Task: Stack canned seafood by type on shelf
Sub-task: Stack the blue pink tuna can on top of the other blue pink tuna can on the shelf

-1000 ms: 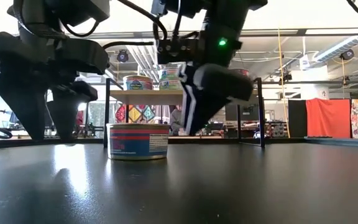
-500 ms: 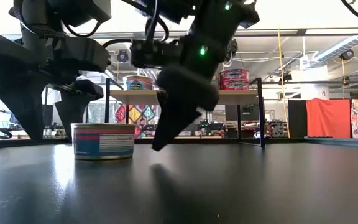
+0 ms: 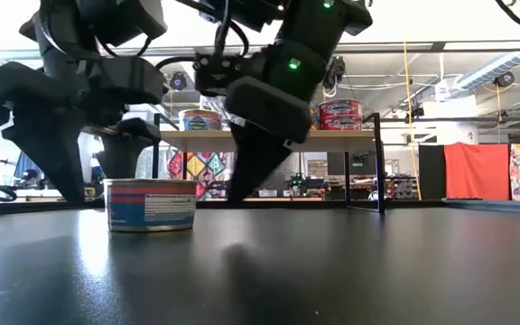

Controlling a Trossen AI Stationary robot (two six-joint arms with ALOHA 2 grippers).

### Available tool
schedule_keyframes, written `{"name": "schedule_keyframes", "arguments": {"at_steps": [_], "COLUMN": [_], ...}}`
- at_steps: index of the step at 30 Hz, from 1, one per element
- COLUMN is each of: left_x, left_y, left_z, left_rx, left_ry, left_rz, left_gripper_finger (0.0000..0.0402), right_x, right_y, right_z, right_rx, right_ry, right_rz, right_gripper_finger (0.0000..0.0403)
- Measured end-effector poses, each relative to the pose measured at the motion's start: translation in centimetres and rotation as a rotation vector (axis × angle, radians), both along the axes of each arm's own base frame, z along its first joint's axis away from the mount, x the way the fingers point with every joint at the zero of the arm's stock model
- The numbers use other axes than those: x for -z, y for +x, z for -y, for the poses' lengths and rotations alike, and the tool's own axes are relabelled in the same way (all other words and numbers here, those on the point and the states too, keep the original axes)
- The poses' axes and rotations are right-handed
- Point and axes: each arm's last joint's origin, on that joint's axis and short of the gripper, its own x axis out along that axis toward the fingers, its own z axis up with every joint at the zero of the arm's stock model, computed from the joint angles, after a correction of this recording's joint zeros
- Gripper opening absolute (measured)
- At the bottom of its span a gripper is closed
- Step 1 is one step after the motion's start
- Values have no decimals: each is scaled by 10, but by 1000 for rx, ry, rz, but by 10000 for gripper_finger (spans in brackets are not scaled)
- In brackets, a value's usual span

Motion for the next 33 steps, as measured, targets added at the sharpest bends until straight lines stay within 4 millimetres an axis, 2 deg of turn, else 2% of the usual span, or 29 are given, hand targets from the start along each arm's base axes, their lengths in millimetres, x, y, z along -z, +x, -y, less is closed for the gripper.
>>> {"name": "schedule_keyframes", "arguments": {"at_steps": [6,10,15,18,22,27,33], "left_x": [2,6,18,19,14,8,14], "left_y": [4,14,37,57,73,73,67], "left_z": [8,18,33,43,49,49,47], "left_rx": [-3,-10,18,59,122,119,39], "left_ry": [-102,-167,-232,-253,-231,-181,-200], "left_rz": [86,148,192,204,134,51,5], "left_gripper_finger": [294,294,294,294,294,294,294], "right_x": [-18,-33,-52,-52,-46,-27,3], "right_y": [-21,-32,-43,-50,-57,-64,-52], "right_z": [-3,-15,-38,-54,-72,-83,-82], "right_rx": [87,138,170,162,163,89,38], "right_ry": [23,46,100,133,157,132,104], "right_rz": [-148,-171,-115,-128,-142,-215,-230], "right_gripper_finger": [201,200,201,201,201,201,201]}}
